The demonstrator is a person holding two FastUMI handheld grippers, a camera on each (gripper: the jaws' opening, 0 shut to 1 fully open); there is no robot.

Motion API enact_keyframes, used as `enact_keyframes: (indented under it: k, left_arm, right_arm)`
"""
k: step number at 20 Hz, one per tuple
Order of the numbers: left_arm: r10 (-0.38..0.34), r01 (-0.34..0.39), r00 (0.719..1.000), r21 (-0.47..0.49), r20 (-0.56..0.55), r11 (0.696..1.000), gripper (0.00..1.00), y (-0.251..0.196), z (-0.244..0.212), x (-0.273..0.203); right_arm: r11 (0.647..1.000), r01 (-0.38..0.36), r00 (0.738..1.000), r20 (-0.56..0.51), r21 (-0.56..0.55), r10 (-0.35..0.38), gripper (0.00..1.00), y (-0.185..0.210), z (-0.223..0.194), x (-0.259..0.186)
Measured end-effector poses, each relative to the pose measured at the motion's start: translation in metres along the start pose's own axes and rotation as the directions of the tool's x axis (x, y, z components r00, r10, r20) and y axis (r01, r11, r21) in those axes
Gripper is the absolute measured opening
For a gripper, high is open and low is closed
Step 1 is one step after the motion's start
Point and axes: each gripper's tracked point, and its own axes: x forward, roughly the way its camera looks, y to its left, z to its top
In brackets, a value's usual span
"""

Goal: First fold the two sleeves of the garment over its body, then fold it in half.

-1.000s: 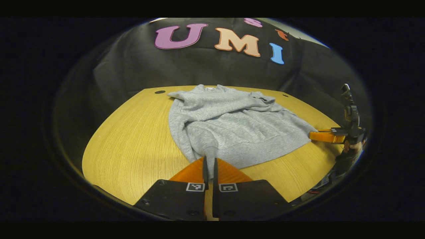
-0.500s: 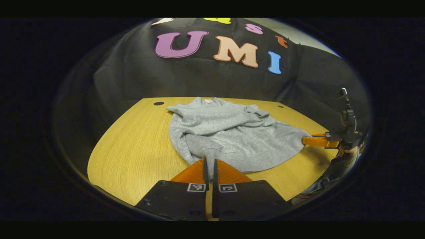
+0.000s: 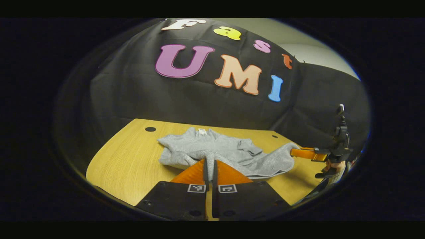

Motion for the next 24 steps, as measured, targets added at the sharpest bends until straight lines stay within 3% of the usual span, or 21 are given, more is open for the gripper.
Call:
enact_keyframes:
  k: [5, 10, 16, 21, 24]
  left_arm:
    - [0.069, -0.068, 0.997, -0.039, 0.034, 0.997, 0.0, 0.023, 0.026, 0.049]
    - [0.131, -0.126, 0.99, -0.109, 0.042, 0.986, 0.0, 0.04, 0.031, 0.101]
    - [0.198, -0.199, 0.98, -0.185, -0.028, 0.962, 0.0, 0.069, -0.004, 0.157]
    - [0.233, -0.237, 0.971, -0.209, -0.048, 0.949, 0.0, 0.084, -0.028, 0.181]
    - [0.235, -0.243, 0.97, -0.173, -0.064, 0.955, 0.03, 0.088, -0.035, 0.189]
  right_arm:
    - [0.996, 0.033, 0.999, -0.013, 0.082, -0.032, 0.02, -0.016, 0.027, 0.052]
    - [0.991, 0.065, 0.995, -0.087, 0.119, -0.054, 0.03, -0.032, 0.022, 0.107]
    - [0.973, 0.103, 0.977, -0.206, 0.206, -0.06, 0.03, -0.055, -0.018, 0.165]
    - [0.969, 0.114, 0.973, -0.22, 0.219, -0.065, 0.03, -0.061, -0.035, 0.191]
    - [0.965, 0.104, 0.978, -0.202, 0.24, -0.055, 0.02, -0.061, -0.029, 0.198]
